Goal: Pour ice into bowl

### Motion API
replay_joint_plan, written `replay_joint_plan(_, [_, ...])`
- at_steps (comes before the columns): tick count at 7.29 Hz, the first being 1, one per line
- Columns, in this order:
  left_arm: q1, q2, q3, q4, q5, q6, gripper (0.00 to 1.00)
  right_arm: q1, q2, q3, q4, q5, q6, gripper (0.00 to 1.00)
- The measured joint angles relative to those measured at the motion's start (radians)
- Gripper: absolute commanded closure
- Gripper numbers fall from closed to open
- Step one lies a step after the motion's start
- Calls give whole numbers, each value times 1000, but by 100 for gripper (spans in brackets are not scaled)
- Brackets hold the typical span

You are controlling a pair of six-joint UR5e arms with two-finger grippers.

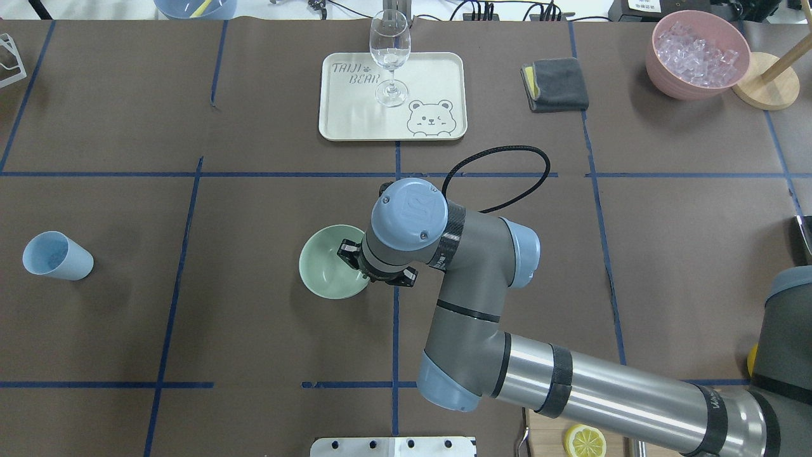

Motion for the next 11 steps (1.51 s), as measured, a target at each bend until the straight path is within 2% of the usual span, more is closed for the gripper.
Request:
replay_joint_plan(2, [3, 0, 4, -1, 0, -3, 0, 3, -2, 11, -1, -1, 6, 0])
replay_joint_plan(3, [8, -1, 3, -2, 1, -37, 0, 17, -10, 38, -6, 4, 4, 0])
replay_joint_plan(4, [13, -1, -2, -30, 4, -149, 0, 47, -37, 98, -23, 18, 1, 0])
replay_joint_plan(5, [22, 10, -8, -134, 10, -336, 0, 85, -87, 184, -52, 37, -3, 0])
replay_joint_plan(7, [86, 83, -10, -478, 73, -654, 0, 166, -187, 304, -73, 85, -32, 0])
replay_joint_plan(9, [198, 181, -14, -769, 211, -819, 0, 245, -256, 350, -73, 137, -89, 0])
replay_joint_plan(11, [340, 254, -27, -907, 389, -904, 0, 276, -287, 359, -69, 152, -134, 0])
